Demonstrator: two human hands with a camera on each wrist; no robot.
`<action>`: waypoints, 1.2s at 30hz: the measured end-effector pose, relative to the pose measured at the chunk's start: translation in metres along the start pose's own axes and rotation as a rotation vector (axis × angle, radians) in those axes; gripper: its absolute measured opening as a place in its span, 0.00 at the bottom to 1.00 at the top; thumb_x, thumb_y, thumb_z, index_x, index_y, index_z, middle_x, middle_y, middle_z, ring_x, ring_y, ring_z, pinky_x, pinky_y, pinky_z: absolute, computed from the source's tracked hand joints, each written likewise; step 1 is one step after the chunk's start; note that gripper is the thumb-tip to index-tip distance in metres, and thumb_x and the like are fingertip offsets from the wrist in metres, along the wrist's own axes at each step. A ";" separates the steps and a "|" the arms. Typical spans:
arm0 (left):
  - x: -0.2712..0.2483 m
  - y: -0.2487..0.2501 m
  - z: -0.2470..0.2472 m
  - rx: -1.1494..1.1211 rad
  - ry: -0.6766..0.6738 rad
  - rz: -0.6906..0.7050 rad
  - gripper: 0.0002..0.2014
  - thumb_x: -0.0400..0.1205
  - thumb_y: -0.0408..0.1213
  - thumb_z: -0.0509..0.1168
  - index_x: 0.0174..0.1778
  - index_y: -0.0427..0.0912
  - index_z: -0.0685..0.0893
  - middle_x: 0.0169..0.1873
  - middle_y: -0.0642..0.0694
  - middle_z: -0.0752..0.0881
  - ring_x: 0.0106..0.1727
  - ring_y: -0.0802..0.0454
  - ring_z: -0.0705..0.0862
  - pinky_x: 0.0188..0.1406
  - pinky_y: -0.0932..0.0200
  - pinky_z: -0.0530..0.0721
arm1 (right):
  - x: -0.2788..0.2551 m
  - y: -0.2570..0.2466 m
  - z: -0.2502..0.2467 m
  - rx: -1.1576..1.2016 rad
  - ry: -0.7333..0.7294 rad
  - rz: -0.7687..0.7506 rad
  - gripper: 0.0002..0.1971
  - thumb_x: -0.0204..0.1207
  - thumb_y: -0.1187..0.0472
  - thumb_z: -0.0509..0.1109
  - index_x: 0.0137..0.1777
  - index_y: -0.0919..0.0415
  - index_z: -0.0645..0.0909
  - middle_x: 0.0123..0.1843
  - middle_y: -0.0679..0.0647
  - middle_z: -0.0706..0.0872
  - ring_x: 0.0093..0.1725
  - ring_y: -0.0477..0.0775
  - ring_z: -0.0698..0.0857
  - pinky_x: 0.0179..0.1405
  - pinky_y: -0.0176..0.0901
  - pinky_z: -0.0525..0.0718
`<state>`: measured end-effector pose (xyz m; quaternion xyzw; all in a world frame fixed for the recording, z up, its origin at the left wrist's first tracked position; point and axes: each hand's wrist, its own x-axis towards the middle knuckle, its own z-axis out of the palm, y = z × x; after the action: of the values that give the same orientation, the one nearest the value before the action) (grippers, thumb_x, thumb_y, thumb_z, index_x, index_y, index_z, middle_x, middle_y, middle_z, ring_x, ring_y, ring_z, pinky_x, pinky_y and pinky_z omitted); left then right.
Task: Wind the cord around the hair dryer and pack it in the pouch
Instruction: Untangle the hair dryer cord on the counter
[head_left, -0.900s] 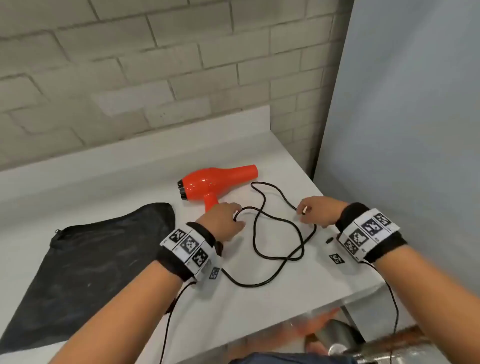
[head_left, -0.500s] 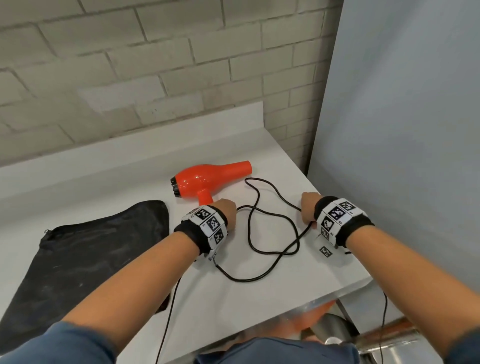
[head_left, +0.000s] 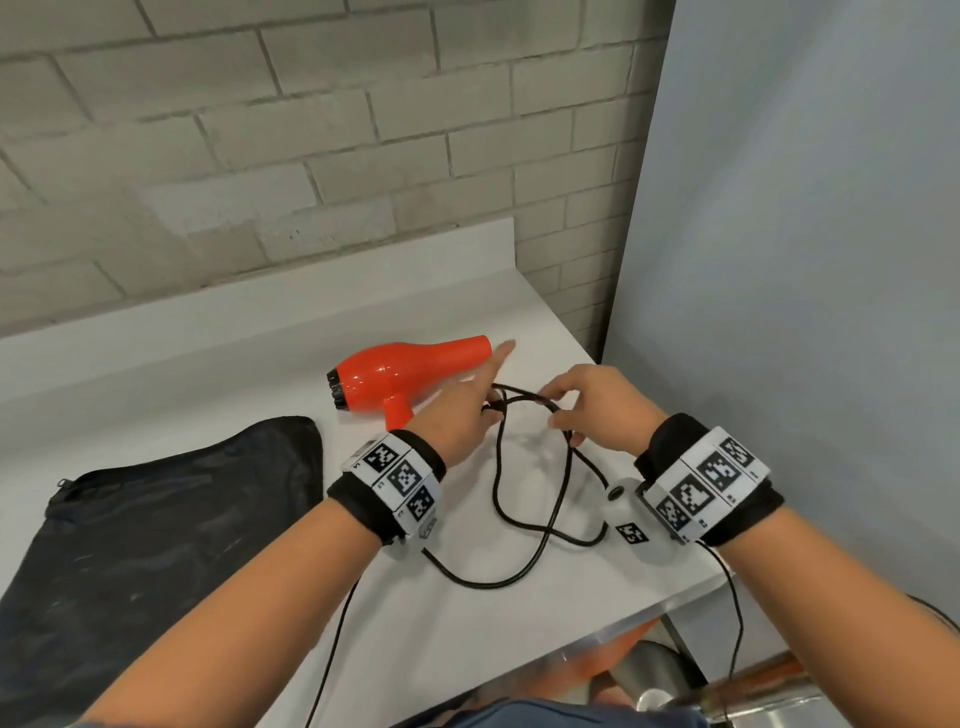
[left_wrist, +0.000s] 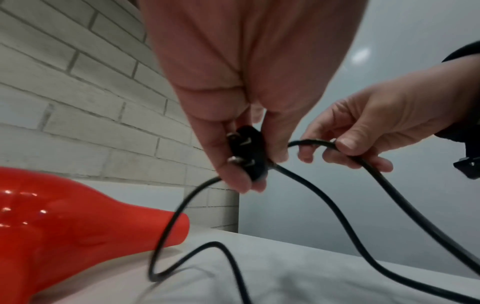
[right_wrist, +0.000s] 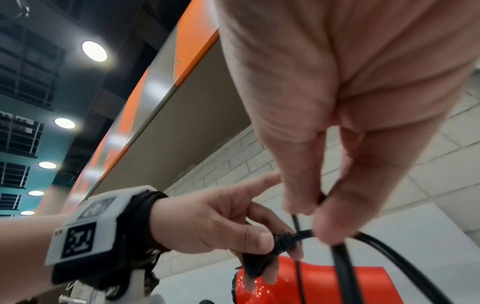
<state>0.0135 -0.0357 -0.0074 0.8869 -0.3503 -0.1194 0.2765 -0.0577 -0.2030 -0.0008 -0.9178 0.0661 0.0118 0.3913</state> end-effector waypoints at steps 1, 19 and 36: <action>0.001 0.000 0.003 0.014 -0.024 0.020 0.32 0.80 0.31 0.61 0.78 0.52 0.57 0.56 0.42 0.84 0.58 0.48 0.81 0.64 0.55 0.75 | -0.001 -0.002 0.002 0.018 -0.021 -0.019 0.13 0.72 0.68 0.71 0.57 0.60 0.83 0.57 0.53 0.78 0.25 0.46 0.83 0.33 0.37 0.85; 0.016 -0.008 -0.001 -0.207 0.192 -0.018 0.09 0.79 0.39 0.66 0.49 0.40 0.88 0.43 0.41 0.90 0.46 0.48 0.86 0.53 0.55 0.82 | -0.006 0.042 -0.007 0.043 -0.031 0.238 0.12 0.81 0.62 0.58 0.36 0.58 0.75 0.32 0.54 0.78 0.25 0.50 0.75 0.18 0.33 0.74; -0.008 0.040 -0.003 -0.700 -0.369 -0.144 0.19 0.85 0.50 0.48 0.65 0.46 0.75 0.49 0.49 0.87 0.24 0.59 0.80 0.22 0.66 0.71 | -0.009 -0.014 -0.023 0.824 0.139 0.025 0.12 0.82 0.64 0.58 0.35 0.62 0.70 0.37 0.58 0.82 0.23 0.48 0.83 0.27 0.39 0.88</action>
<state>-0.0128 -0.0530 0.0181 0.7252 -0.2690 -0.4079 0.4851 -0.0657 -0.2089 0.0253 -0.6823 0.1027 -0.0730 0.7201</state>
